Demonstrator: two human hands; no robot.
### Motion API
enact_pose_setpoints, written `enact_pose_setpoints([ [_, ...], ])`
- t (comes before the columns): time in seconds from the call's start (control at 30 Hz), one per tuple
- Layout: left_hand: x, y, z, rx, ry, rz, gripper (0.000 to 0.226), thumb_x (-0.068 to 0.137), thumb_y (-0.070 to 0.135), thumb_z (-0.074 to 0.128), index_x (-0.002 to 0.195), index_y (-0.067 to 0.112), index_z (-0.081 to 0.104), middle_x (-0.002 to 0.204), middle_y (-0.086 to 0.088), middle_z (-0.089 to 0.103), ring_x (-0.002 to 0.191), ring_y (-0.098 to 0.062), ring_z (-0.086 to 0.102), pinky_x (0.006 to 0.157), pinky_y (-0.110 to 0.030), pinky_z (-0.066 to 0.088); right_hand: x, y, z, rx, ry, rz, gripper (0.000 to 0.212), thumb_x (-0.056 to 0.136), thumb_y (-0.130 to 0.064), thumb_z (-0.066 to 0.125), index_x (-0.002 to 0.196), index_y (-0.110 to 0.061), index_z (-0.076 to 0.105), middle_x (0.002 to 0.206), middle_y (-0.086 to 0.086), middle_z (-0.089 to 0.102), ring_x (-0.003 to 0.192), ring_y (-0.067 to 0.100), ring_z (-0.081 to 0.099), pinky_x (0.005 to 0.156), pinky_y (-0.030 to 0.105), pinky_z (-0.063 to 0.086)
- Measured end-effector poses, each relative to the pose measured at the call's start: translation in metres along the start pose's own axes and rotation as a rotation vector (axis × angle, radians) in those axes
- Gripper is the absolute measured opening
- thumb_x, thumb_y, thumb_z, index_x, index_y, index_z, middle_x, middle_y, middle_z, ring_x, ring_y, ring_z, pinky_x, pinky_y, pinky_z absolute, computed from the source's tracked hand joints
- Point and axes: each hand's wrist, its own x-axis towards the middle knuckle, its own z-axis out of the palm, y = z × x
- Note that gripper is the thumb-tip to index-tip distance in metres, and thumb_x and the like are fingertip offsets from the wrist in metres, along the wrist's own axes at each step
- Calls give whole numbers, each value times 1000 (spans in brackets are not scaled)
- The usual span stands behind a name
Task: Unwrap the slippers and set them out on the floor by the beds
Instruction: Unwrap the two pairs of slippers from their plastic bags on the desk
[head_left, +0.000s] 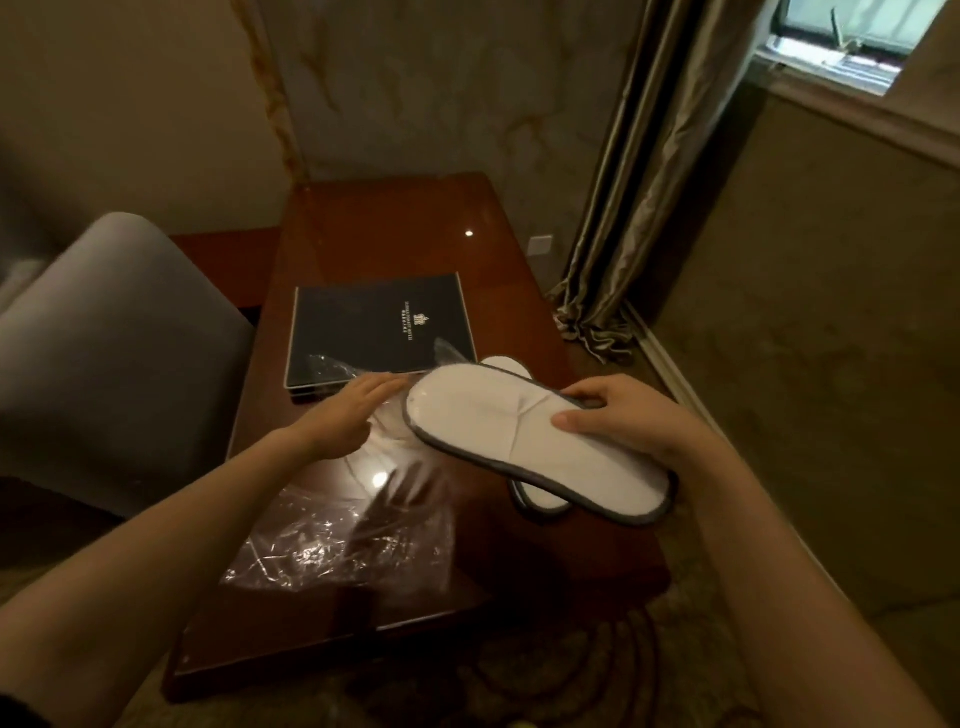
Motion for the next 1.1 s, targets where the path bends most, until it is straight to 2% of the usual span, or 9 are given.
enact_pose_setpoints([
  [0.17,3,3,22,-1,-83,57,83,67,-21,41,143,11,32,151,-9,31,140,-26,29,112,-32,27,-2,40,-25,322,38,114,11,82,-28,68,93,-29,66,74,-11,74,62,4,70,46,15,50],
  [0.27,-1,1,34,-28,-268,-17,80,76,-3,54,146,20,24,154,-4,24,144,-23,19,114,-30,21,9,58,-28,449,179,166,8,84,-24,67,79,-28,62,61,-13,71,52,3,67,41,14,47],
  [0.37,1,3,41,-57,-401,-148,78,86,21,60,148,30,15,157,-1,17,147,-21,7,118,-38,16,29,75,-26,501,274,224,8,86,-24,65,78,-24,63,72,-8,68,62,9,65,49,21,48],
  [0.47,12,12,32,-70,-430,-165,81,79,34,53,149,22,14,158,-3,16,148,-21,4,120,-41,12,48,91,-18,563,339,253,21,87,-21,63,104,-9,65,93,6,69,78,19,65,62,29,50],
  [0.6,40,47,26,-154,-218,-234,82,71,47,47,145,16,31,154,-5,31,143,-22,22,116,-36,18,77,109,-9,571,384,242,33,87,-19,63,116,-5,58,102,7,63,73,11,60,57,25,46],
  [0.67,61,73,34,-283,-20,-346,64,83,31,55,141,11,39,146,-10,43,134,-25,37,111,-37,29,90,117,-6,569,398,235,35,87,-19,63,119,-6,57,105,7,63,75,11,59,61,26,47],
  [0.77,94,116,51,-744,184,-639,47,85,8,57,131,4,46,128,-20,57,108,-31,58,98,-42,48,106,130,-4,562,382,252,39,88,-23,62,122,-7,56,117,10,63,92,20,61,76,34,50],
  [0.87,114,149,74,-991,183,-830,53,81,7,62,130,1,44,128,-21,53,103,-33,59,92,-40,52,117,142,0,548,362,269,41,88,-26,61,125,-7,55,120,11,62,97,22,60,78,34,50],
  [1.1,132,148,102,-748,40,-1136,65,80,31,67,131,4,39,133,-19,48,119,-36,49,100,-45,47,128,166,14,641,294,305,40,90,-23,57,127,-8,52,114,8,62,83,13,59,62,25,48],
])
